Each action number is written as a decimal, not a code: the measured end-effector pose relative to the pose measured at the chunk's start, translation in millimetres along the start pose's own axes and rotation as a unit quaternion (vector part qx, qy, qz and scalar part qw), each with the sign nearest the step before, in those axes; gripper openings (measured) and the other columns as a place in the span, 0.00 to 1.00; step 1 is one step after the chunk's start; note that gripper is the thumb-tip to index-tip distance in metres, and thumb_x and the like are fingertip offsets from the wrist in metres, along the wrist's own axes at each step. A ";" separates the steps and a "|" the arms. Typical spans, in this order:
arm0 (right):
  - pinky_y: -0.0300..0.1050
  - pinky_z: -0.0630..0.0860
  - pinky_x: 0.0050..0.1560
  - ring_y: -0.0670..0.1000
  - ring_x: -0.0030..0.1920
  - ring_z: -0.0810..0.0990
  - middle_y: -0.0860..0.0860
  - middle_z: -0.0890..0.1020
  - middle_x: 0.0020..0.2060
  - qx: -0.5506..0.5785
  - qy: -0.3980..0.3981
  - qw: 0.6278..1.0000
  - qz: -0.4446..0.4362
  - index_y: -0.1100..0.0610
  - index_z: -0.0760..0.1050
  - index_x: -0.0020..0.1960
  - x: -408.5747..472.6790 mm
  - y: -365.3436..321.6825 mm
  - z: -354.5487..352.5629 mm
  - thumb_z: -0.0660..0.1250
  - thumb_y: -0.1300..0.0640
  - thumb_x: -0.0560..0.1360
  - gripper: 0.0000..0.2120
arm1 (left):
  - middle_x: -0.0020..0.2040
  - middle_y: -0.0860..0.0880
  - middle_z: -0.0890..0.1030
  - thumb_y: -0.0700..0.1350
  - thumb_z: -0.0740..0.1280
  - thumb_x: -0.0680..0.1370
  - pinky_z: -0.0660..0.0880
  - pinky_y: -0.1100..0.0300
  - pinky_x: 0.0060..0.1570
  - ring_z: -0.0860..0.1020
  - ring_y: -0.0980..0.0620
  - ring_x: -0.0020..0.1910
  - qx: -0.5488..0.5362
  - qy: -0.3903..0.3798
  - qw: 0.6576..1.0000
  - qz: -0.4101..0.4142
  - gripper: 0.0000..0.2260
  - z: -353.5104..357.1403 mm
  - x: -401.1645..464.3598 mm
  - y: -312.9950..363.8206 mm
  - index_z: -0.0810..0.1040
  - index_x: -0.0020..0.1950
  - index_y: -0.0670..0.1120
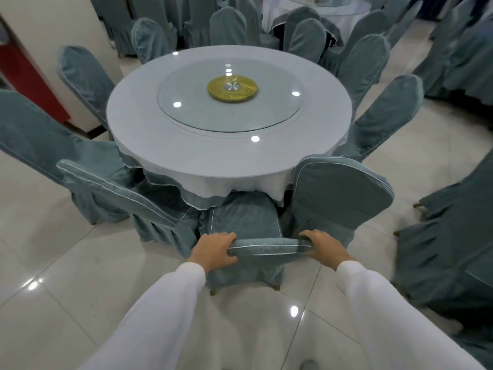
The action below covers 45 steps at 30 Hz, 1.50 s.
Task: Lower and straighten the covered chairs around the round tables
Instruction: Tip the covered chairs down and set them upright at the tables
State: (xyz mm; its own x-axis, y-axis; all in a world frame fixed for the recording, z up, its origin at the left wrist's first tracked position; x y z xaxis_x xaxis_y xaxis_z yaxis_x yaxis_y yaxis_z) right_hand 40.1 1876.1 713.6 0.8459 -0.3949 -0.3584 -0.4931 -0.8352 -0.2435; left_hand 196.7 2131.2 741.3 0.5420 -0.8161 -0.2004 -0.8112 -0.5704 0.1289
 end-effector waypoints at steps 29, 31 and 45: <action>0.49 0.71 0.71 0.52 0.69 0.71 0.49 0.75 0.65 0.133 0.142 0.980 -0.050 0.50 0.74 0.70 48.6 284.9 -175.8 0.68 0.61 0.78 0.21 | 0.61 0.56 0.80 0.55 0.67 0.78 0.77 0.51 0.57 0.78 0.53 0.60 -0.175 0.069 0.974 -0.126 0.16 -61.2 230.5 229.5 0.74 0.64 0.53; 0.50 0.72 0.71 0.54 0.69 0.72 0.51 0.73 0.67 0.131 0.111 0.984 -0.036 0.50 0.69 0.74 76.6 295.5 -177.4 0.69 0.61 0.78 0.26 | 0.65 0.54 0.78 0.54 0.68 0.78 0.76 0.50 0.59 0.77 0.51 0.62 -0.197 0.070 0.968 -0.141 0.19 -60.2 261.9 227.4 0.73 0.67 0.52; 0.49 0.80 0.56 0.52 0.54 0.81 0.46 0.82 0.55 0.088 -0.048 0.992 -0.071 0.43 0.74 0.63 179.5 329.8 -152.1 0.71 0.41 0.74 0.20 | 0.79 0.47 0.59 0.38 0.69 0.74 0.64 0.41 0.73 0.60 0.43 0.77 -0.004 -0.037 0.994 -0.100 0.37 -40.6 426.4 249.2 0.57 0.79 0.53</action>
State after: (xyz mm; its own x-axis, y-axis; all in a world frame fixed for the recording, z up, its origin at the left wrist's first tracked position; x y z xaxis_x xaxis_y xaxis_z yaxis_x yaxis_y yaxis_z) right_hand 60.2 1471.6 706.1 0.8898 -0.2329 -0.3923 -0.4062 -0.7961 -0.4485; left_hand 234.5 1637.3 727.4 0.6740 -0.6777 -0.2939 -0.6874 -0.7211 0.0865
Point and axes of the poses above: each hand's wrist, its own x-axis towards the middle knuckle, its own z-axis out of the palm, y = z × x, the point moved 9 cm from there along x, towards the middle knuckle
